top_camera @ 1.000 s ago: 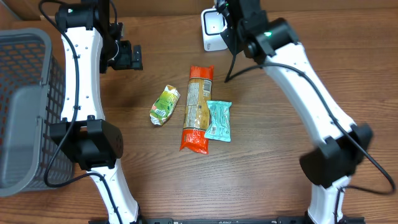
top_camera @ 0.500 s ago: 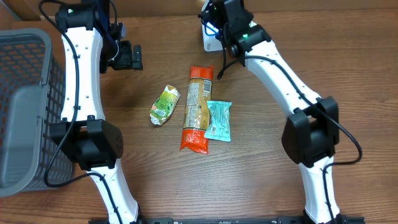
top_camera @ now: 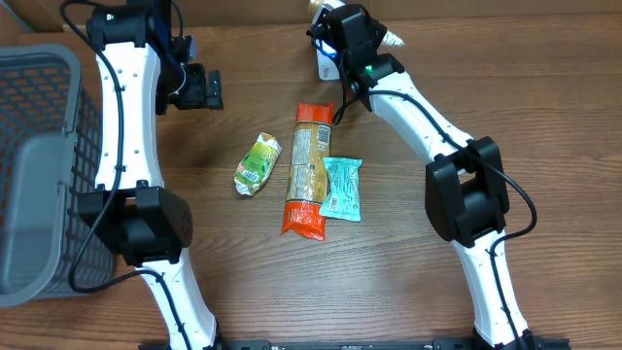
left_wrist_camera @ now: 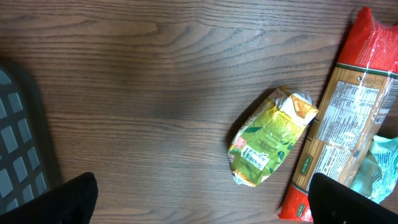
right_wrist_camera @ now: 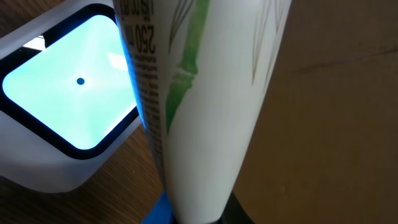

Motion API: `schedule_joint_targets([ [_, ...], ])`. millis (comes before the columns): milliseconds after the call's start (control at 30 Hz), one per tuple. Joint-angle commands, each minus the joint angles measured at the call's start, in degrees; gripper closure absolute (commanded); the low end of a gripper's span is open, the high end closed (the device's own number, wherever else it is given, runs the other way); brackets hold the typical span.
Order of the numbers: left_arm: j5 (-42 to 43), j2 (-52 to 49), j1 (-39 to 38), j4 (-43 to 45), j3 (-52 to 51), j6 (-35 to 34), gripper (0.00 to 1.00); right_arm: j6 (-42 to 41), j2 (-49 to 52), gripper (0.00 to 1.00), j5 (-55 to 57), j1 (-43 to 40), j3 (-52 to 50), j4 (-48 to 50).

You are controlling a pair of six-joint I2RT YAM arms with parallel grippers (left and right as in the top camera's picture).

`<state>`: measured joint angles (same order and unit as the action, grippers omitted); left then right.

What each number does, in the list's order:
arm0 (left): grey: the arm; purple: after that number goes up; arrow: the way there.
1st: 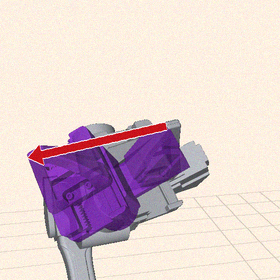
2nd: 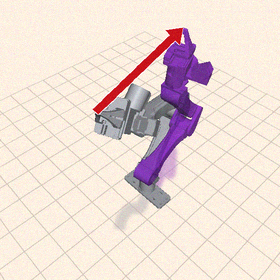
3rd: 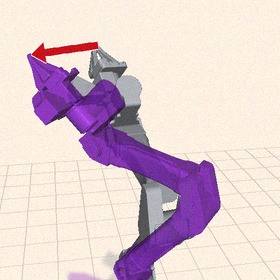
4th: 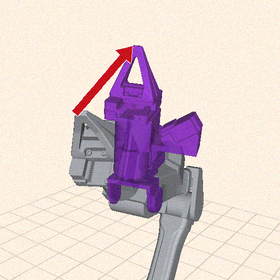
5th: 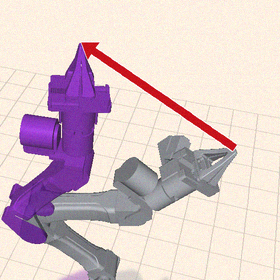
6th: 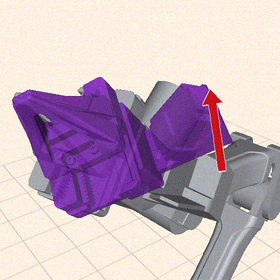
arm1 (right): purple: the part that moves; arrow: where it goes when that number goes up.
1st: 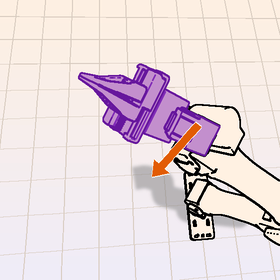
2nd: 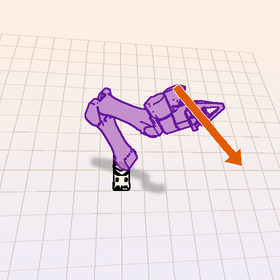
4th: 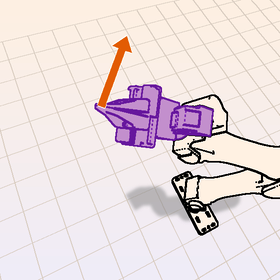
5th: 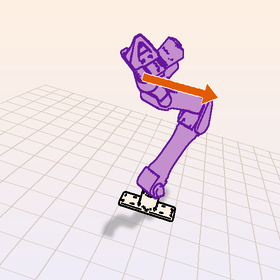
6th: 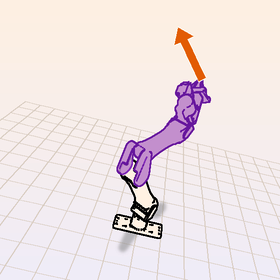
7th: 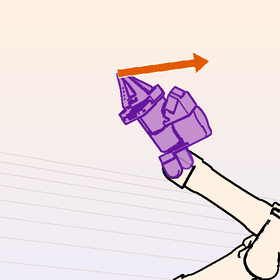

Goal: Scan the item barcode
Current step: 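Hold the tube's barcode in front of the white scanner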

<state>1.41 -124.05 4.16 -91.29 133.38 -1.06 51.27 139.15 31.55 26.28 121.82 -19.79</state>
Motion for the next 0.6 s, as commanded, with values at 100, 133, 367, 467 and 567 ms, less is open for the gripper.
schedule_joint_targets([
  [100, -0.35, -0.48, -0.11, 0.07, -0.15, 1.09, 0.00, -0.22, -0.57, 0.96, 1.90, -0.33, 1.90, -0.07],
  [133, -0.35, -0.48, -0.11, 0.07, -0.15, 1.09, 0.00, -0.24, -0.57, 0.96, 2.08, -0.33, 1.90, -0.15],
  [367, -0.35, -0.48, -0.11, 0.07, -0.15, 1.09, 0.00, -0.20, -0.57, 0.96, 6.58, -0.31, 1.90, -0.15],
  [467, -0.35, -0.48, -0.11, 0.07, -0.15, 1.09, 0.00, -0.22, -0.59, 0.96, 6.99, -0.31, 1.90, -0.24],
  [567, -0.35, -0.48, -0.11, 0.07, -0.15, 1.09, 0.00, -0.24, -0.70, 0.96, 7.02, -0.24, 1.90, -0.26],
])
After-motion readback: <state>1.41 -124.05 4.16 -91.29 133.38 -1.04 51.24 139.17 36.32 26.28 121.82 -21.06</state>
